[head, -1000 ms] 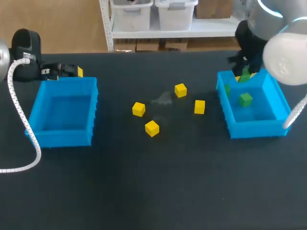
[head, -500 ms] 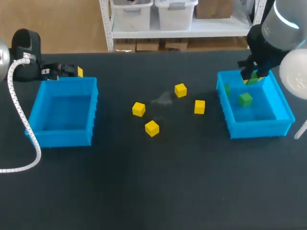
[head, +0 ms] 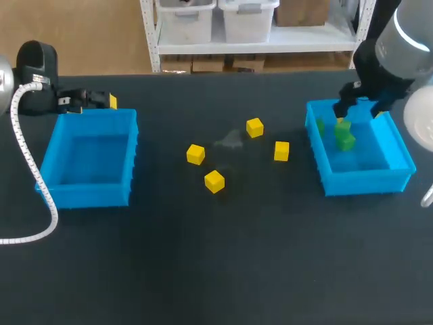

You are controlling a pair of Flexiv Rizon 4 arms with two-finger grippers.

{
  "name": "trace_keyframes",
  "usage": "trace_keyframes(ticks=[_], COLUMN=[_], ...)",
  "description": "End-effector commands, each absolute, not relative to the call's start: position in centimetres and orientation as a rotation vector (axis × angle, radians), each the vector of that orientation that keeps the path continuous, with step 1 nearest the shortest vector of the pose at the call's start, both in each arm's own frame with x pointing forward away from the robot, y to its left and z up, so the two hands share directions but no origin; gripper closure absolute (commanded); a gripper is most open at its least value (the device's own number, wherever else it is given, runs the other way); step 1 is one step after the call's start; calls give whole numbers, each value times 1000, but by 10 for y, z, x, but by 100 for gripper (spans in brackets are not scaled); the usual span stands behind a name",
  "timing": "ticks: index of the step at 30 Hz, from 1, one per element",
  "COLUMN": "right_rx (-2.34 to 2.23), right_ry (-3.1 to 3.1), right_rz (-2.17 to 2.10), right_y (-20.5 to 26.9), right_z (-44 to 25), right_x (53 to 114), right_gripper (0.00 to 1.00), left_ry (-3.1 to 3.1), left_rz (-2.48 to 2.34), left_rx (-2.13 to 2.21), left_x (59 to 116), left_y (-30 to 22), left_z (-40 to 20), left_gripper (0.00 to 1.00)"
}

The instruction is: Put the green cubes in the right bin and the yellow cubes in the left bin.

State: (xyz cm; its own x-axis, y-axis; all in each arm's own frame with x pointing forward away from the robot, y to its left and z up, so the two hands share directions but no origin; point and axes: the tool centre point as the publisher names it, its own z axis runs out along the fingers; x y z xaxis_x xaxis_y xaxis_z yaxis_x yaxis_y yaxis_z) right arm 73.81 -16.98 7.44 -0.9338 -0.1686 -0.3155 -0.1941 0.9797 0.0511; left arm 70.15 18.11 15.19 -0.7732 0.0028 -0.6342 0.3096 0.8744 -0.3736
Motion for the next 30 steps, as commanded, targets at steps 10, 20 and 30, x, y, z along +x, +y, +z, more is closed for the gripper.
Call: trace_keyframes(ticks=[10,20,30], right_rx=[-253,-253,-253], right_ry=[2773,2773,2773], right_rz=[135,135,135], right_y=[-169,-169,-169], right_z=[82,82,82], right_x=[730,730,730], right_gripper=[0,0,0], left_ry=[2383,2383,2383], left_rz=[-625,-625,-625], left_rx=[227,227,227], left_x=[701,701,701], left_y=[182,182,182], left_z=[151,151,151], left_gripper=[0,0,0])
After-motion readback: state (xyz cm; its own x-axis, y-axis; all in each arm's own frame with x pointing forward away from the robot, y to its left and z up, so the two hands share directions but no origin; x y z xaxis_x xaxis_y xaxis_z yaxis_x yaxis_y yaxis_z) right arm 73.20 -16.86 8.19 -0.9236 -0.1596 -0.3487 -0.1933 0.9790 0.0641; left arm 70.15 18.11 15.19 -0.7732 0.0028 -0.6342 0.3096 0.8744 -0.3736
